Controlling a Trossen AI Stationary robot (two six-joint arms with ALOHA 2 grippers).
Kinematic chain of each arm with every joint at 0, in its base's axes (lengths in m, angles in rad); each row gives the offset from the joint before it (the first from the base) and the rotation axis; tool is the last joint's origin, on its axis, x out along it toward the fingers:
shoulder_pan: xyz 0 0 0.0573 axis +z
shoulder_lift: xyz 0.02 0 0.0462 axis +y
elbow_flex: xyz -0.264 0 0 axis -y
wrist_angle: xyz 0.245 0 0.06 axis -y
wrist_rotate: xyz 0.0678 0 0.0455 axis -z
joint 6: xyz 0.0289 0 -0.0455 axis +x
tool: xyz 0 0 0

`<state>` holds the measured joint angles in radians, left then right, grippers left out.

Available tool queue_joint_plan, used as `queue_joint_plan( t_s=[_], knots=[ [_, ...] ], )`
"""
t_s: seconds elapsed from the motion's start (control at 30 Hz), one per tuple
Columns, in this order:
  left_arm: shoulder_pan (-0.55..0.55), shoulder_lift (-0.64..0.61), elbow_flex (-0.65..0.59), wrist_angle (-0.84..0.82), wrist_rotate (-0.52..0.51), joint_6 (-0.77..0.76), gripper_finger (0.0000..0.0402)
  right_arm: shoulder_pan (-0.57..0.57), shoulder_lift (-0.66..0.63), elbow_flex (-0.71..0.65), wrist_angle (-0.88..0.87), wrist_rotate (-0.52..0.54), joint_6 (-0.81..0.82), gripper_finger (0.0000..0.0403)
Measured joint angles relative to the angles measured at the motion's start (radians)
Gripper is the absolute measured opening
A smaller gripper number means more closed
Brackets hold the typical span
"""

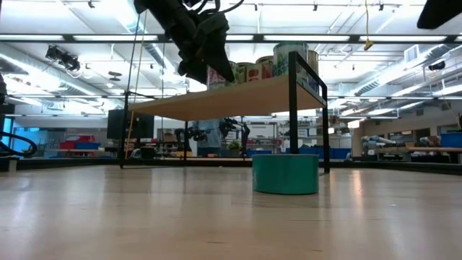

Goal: Pick and place cans onto a shelf
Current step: Put the small canned peas on the shelf

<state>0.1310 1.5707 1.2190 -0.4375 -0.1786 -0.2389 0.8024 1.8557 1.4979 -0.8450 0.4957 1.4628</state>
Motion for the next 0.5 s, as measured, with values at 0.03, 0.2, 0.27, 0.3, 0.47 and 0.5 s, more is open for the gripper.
queue_joint_plan(
  t_s=[0.03, 0.2, 0.27, 0.3, 0.47, 0.5],
  knots=[
    [0.000, 0.000, 0.000, -0.002, 0.000, 0.000, 0.0319, 0.000, 0.000, 0.000, 0.012, 0.000, 0.000, 0.0348],
    [0.000, 0.000, 0.000, -0.003, 0.000, -0.003, 0.0319, 0.000, 0.000, 0.000, 0.097, 0.000, 0.000, 0.0348],
    [0.000, 0.000, 0.000, -0.004, 0.000, -0.001, 0.0319, 0.000, 0.000, 0.000, 0.137, 0.000, 0.000, 0.0348],
    [0.000, 0.000, 0.000, -0.004, 0.000, -0.001, 0.0319, 0.000, 0.000, 0.000, 0.158, 0.000, 0.000, 0.0348],
    [0.000, 0.000, 0.001, -0.006, 0.000, 0.012, 0.0318, 0.000, 0.000, 0.000, 0.275, 0.000, 0.000, 0.0348],
    [0.001, 0.000, 0.001, -0.006, 0.000, 0.022, 0.0318, 0.000, 0.000, 0.000, 0.300, 0.000, 0.000, 0.0348]
  ],
)
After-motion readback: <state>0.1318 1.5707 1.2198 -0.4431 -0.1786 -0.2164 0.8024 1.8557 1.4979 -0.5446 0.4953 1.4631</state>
